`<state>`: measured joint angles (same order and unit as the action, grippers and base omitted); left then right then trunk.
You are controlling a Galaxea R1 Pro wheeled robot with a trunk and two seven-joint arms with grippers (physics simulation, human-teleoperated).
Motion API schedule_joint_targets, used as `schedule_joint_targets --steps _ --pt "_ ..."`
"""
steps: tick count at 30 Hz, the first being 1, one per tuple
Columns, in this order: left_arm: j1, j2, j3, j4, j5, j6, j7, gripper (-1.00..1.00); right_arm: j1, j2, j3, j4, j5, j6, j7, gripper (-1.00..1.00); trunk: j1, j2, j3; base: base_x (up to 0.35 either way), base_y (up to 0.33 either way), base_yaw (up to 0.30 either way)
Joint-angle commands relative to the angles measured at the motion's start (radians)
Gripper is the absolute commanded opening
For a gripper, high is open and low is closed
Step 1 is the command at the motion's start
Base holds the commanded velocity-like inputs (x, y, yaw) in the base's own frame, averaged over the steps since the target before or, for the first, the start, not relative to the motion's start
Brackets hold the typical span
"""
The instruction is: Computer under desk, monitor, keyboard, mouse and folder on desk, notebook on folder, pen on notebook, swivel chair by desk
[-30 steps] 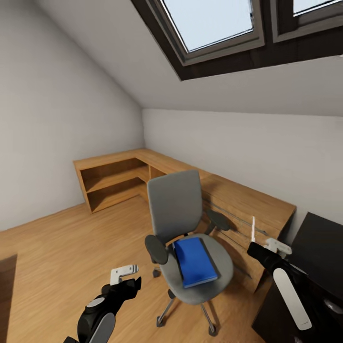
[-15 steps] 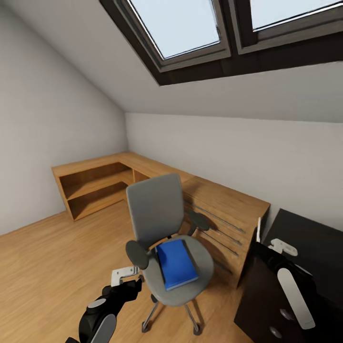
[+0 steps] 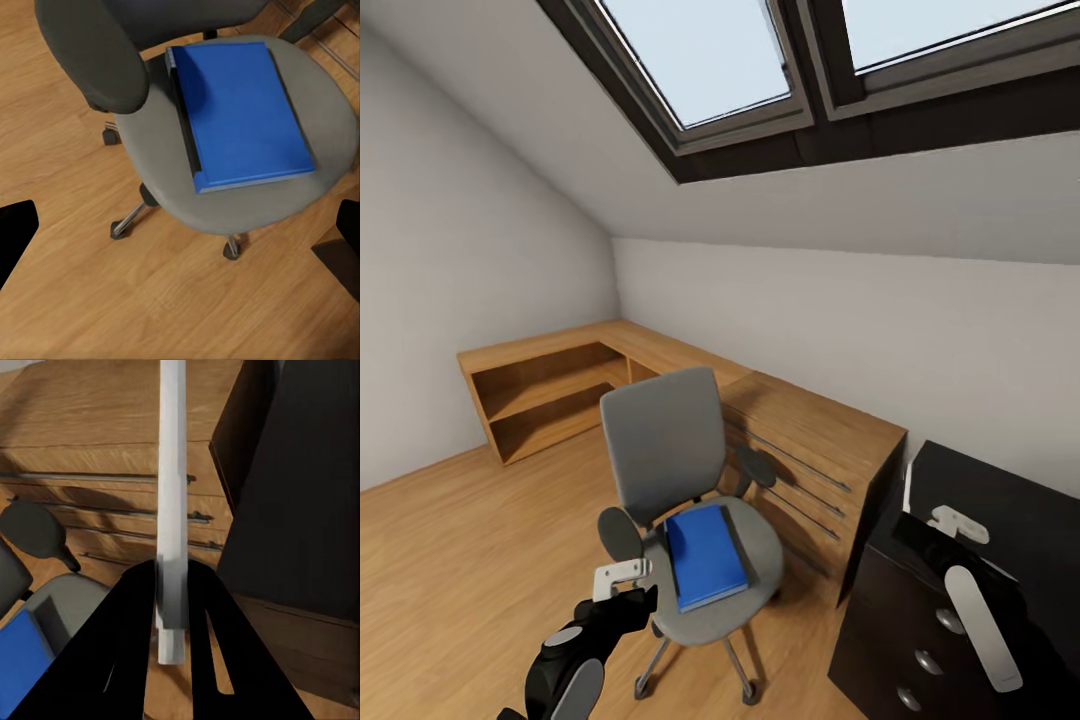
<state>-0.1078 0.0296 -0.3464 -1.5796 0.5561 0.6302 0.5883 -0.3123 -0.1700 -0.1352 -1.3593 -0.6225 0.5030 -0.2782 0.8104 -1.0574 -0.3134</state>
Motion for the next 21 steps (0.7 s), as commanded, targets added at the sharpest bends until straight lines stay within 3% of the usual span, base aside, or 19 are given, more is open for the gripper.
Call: schedule_joint_targets --steps 1,8,21 --pt "-0.001 0.001 -0.001 -0.002 0.01 0.001 0.01 1.0 -0.001 -0.001 -0.005 0.045 -0.008 -0.001 -0.009 -1.0 0.0 -0.001 -0.001 0.0 -0.003 0.0" --pt "-0.001 0.001 -0.001 0.0 0.01 -0.001 0.011 1.0 -0.004 -0.014 -0.007 0.132 0.012 -0.001 -0.012 -1.0 0.0 -0.001 -0.001 0.134 -0.041 0.0" --pt "-0.001 0.001 -0.01 0.0 0.01 -0.001 0.012 1.0 -0.012 -0.021 -0.007 0.214 0.028 -0.002 -0.073 -1.0 0.0 -0.001 -0.001 0.239 -0.182 0.0"
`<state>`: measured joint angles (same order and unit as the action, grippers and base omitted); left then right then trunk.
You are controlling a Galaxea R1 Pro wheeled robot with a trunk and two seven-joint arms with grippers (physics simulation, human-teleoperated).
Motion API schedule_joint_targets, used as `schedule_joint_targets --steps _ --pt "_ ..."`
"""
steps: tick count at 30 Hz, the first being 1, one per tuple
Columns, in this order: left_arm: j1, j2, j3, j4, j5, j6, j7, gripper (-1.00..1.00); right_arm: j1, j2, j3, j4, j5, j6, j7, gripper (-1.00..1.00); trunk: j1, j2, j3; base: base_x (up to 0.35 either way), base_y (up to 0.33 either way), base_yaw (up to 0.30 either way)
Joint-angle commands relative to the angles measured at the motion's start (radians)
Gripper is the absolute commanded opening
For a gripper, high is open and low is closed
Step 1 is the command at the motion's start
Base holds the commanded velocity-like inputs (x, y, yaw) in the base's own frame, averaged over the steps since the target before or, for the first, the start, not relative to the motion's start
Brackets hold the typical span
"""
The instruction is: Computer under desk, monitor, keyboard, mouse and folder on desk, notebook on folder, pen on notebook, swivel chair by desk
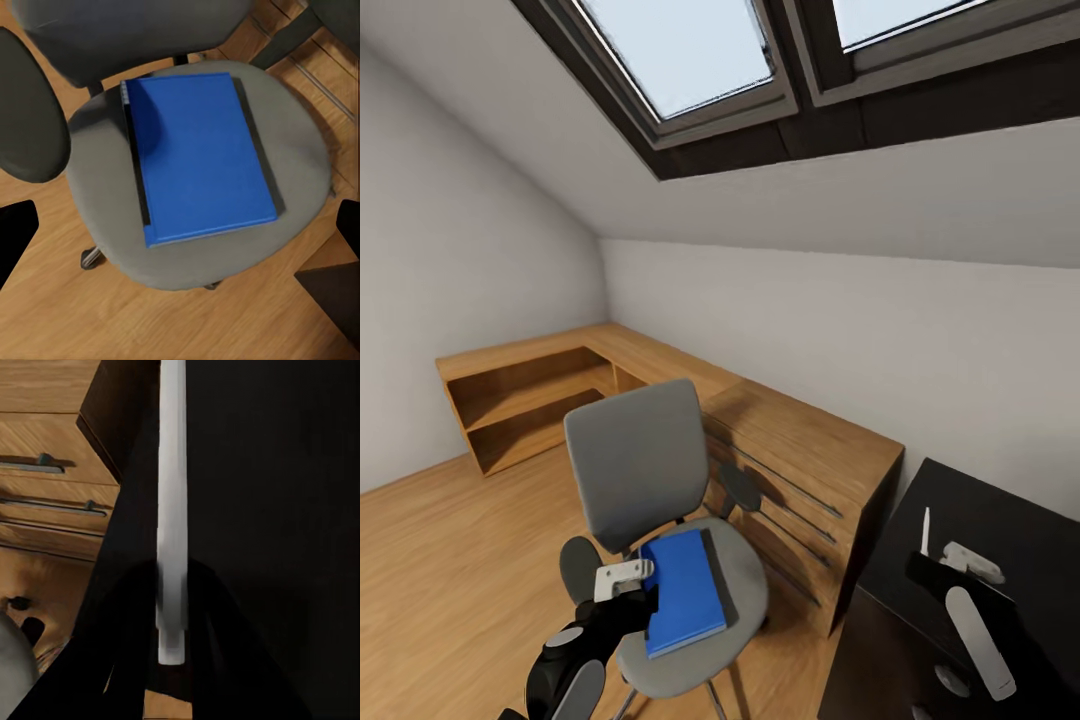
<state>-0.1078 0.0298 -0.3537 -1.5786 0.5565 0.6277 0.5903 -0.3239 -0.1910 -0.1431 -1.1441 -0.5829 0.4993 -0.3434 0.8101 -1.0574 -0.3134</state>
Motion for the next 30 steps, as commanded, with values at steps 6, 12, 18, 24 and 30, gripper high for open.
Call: schedule_joint_targets --steps 6,12,18,24,30 --pt "-0.001 0.001 -0.004 -0.001 0.01 0.001 0.01 1.0 -0.095 0.001 0.004 0.204 0.078 0.0 -0.009 -1.0 0.0 -0.001 -0.001 0.012 -0.012 0.0" --pt "-0.001 0.001 -0.003 -0.001 0.011 0.001 0.01 1.0 -0.127 0.005 0.011 0.287 0.099 -0.004 -0.009 -1.0 0.0 -0.001 -0.001 0.0 0.0 0.0" --pt "-0.001 0.001 -0.002 -0.001 0.014 0.003 0.008 1.0 -0.155 0.004 0.013 0.355 0.1 -0.023 -0.008 -1.0 0.0 -0.001 -0.001 0.0 0.0 0.0" --pt "-0.001 0.001 -0.002 -0.001 0.014 0.003 0.008 1.0 -0.182 0.004 0.014 0.409 0.113 -0.054 -0.008 -1.0 0.0 -0.001 -0.001 0.0 0.0 0.0" --pt "-0.001 0.001 -0.002 -0.002 0.014 0.003 0.008 1.0 -0.185 0.004 0.014 0.416 0.119 -0.063 -0.008 -1.0 0.0 -0.001 -0.001 0.0 0.0 0.0"
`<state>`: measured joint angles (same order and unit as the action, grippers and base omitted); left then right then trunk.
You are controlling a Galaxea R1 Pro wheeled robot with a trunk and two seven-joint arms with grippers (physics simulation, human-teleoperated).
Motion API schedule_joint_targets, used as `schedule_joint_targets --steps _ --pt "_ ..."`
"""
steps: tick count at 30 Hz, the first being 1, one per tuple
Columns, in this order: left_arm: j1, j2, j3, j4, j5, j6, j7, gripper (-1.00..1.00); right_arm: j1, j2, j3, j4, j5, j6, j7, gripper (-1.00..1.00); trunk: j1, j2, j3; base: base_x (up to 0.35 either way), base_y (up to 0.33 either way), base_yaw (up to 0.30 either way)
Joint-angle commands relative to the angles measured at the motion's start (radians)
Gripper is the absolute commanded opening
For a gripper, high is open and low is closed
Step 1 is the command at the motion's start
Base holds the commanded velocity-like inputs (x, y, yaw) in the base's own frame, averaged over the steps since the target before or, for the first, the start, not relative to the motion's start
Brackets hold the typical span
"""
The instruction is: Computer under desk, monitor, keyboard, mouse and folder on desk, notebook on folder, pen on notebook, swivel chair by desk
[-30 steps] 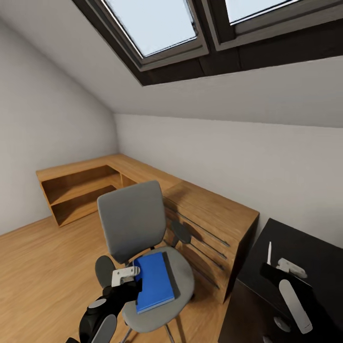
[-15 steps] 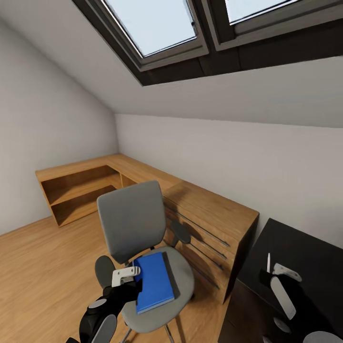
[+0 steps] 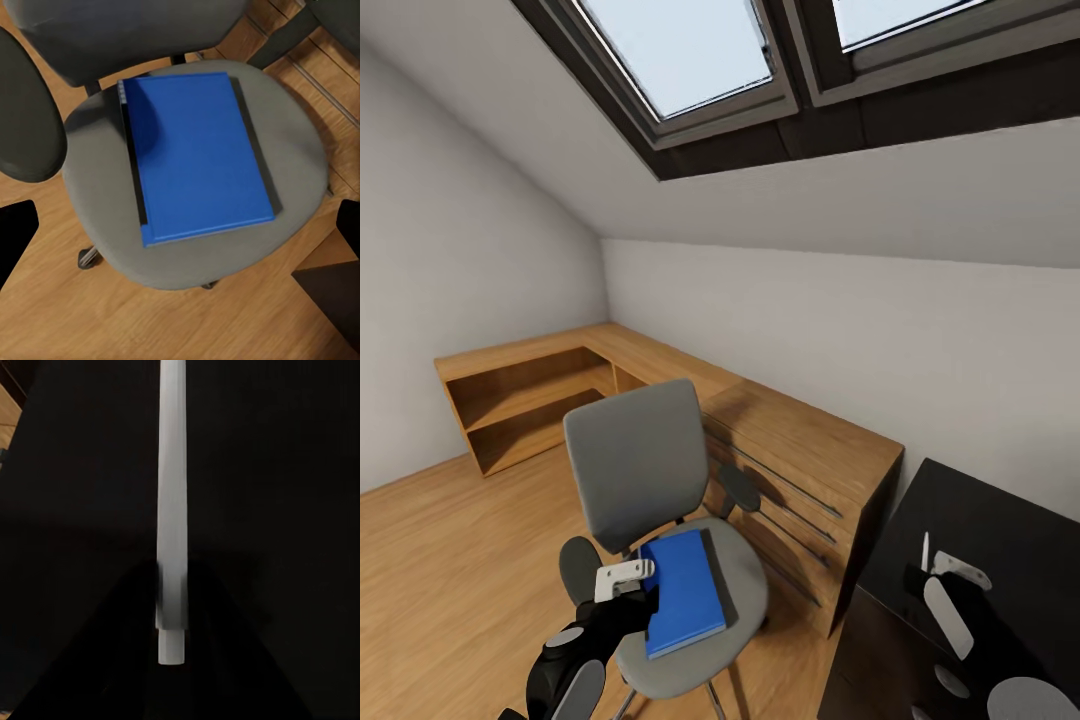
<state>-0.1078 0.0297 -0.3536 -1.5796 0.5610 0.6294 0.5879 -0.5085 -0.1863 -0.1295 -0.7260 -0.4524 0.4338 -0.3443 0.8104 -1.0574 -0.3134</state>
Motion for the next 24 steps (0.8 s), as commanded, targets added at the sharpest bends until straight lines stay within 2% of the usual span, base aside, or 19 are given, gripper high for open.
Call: schedule_joint_targets --steps 1,4,5,9,15,23,24 --pt "-0.001 0.001 -0.002 -0.001 0.01 0.001 0.01 1.0 -0.001 0.0 0.001 0.0 -0.011 0.0 -0.007 -1.0 0.0 -0.001 -0.001 0.0 0.0 0.0" --pt "-0.001 0.001 -0.002 -0.002 0.01 0.001 0.01 1.0 -0.008 -0.001 0.001 0.036 -0.01 -0.021 -0.006 -1.0 0.0 -0.001 -0.001 0.0 0.0 0.0" --pt "-0.001 0.001 -0.002 -0.002 0.01 0.001 0.01 1.0 -0.04 -0.001 0.001 0.09 -0.01 -0.05 -0.005 -1.0 0.0 -0.001 -0.001 0.0 0.0 0.0" --pt "-0.001 0.001 -0.002 -0.002 0.01 0.001 0.01 1.0 -0.078 -0.001 0.002 0.175 0.0 -0.1 -0.002 -1.0 0.0 -0.001 -0.001 0.0 0.0 0.0" --pt "-0.001 0.001 -0.002 -0.002 0.01 0.001 0.01 1.0 -0.096 0.0 0.002 0.21 0.044 -0.125 0.001 -1.0 0.0 -0.001 -0.001 0.0 0.0 0.0" --pt "-0.001 0.001 -0.002 -0.002 0.01 0.001 0.01 1.0 -0.097 0.001 0.002 0.213 0.05 -0.127 0.002 -1.0 0.0 -0.001 -0.001 0.0 0.0 0.0" --pt "-0.001 0.001 -0.002 -0.002 0.01 0.001 0.01 1.0 -0.097 0.001 0.002 0.214 0.05 -0.127 0.002 1.0 0.0 -0.001 -0.001 0.0 0.0 0.0"
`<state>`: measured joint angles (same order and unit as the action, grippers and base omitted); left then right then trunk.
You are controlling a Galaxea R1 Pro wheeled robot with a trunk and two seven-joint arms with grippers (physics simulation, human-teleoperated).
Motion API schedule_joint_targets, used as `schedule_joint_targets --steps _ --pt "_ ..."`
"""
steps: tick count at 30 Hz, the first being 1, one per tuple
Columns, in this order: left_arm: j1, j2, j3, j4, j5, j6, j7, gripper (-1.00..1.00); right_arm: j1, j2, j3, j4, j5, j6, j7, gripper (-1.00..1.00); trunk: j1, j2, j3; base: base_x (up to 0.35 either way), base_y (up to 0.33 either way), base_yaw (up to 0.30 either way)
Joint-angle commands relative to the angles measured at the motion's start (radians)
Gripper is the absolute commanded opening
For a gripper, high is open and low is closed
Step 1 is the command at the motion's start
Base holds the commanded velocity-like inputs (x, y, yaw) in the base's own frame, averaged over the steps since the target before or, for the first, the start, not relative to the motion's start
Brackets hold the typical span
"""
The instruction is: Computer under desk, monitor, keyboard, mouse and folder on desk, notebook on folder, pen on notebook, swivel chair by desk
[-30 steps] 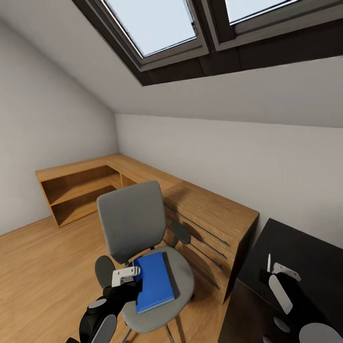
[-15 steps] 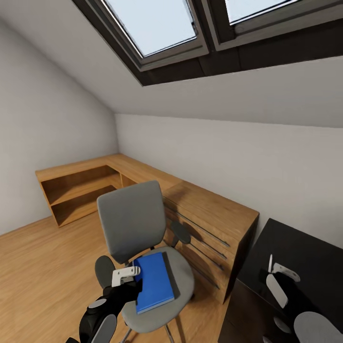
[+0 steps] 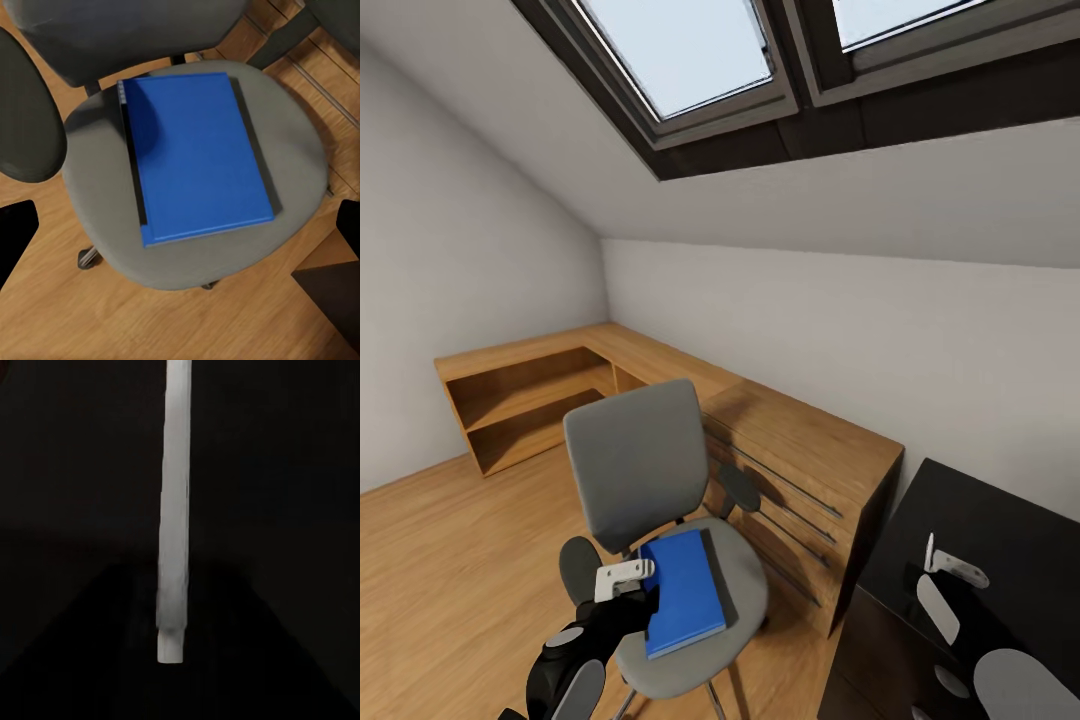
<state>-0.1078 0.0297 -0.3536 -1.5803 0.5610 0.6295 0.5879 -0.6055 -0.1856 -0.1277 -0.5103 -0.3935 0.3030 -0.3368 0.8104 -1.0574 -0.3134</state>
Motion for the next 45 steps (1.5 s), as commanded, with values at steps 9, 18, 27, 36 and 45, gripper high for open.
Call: schedule_joint_targets --steps 9,18,27,36,45 --pt "-0.001 0.001 -0.002 -0.001 0.01 0.001 0.01 1.0 0.0 0.0 0.0 -0.003 -0.008 0.004 -0.005 1.0 0.0 -0.001 -0.001 0.0 0.0 0.0" --pt "-0.001 0.001 -0.002 -0.001 0.01 0.002 0.01 1.0 0.0 0.0 0.001 -0.027 -0.008 0.002 -0.002 1.0 0.0 -0.001 -0.001 0.0 0.0 0.0" --pt "-0.001 0.001 -0.002 -0.001 0.01 0.001 0.01 1.0 0.012 0.014 -0.002 -0.254 -0.011 0.004 -0.006 1.0 0.0 -0.001 -0.001 0.0 0.0 0.0" --pt "-0.001 0.001 -0.002 -0.001 0.01 0.001 0.01 1.0 0.033 0.08 -0.002 -0.33 -0.009 0.011 -0.014 1.0 0.0 -0.001 -0.001 0.0 0.0 0.038" --pt "-0.001 0.002 0.002 -0.001 0.008 0.001 0.01 1.0 0.033 0.102 0.019 -0.327 0.01 0.009 -0.016 1.0 0.0 -0.001 -0.001 0.0 0.0 0.25"
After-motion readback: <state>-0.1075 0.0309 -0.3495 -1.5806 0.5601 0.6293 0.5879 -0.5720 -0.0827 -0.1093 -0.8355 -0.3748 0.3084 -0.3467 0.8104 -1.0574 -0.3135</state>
